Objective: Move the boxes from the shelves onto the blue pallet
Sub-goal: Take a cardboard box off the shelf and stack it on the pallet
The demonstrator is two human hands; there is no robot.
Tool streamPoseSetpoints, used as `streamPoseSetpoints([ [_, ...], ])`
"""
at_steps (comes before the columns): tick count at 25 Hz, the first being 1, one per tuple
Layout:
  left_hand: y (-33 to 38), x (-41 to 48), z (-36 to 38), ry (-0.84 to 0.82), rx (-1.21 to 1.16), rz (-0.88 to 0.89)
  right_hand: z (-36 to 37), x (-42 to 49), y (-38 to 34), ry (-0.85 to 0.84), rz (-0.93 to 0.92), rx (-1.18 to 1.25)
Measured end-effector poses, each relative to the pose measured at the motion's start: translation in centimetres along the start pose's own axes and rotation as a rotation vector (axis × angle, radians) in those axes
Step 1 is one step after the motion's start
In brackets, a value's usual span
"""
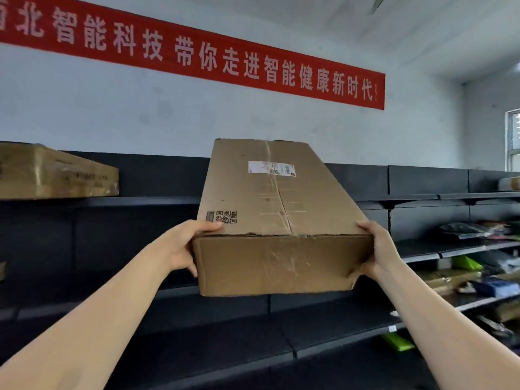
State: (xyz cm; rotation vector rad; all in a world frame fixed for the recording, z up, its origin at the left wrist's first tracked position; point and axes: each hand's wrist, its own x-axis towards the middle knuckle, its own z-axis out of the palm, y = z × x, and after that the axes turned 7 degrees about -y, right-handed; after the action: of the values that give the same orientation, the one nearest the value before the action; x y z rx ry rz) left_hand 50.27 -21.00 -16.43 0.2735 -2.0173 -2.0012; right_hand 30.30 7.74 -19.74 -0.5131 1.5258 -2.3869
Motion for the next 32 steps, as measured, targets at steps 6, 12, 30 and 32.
streamPoseSetpoints([
  [6,-4.6,-16.3,-4.8,0.107,-0.069,0.144,4.1,-13.0,5.2,-0.121,-0.057,0.120],
  [12,-5.2,-32.4,-9.9,0.272,0.005,0.270,10.3,-20.8,10.0,-0.403,-0.096,0.357],
  [30,-11.1,-76.3,-26.7,1.157,0.071,0.291,51.9,-43.9,28.9,-1.144,0.377,0.356],
  [32,-11.2,-80.4,-31.0,1.220,0.056,0.279,58.0,-47.0,31.8,-1.173,0.452,0.362],
])
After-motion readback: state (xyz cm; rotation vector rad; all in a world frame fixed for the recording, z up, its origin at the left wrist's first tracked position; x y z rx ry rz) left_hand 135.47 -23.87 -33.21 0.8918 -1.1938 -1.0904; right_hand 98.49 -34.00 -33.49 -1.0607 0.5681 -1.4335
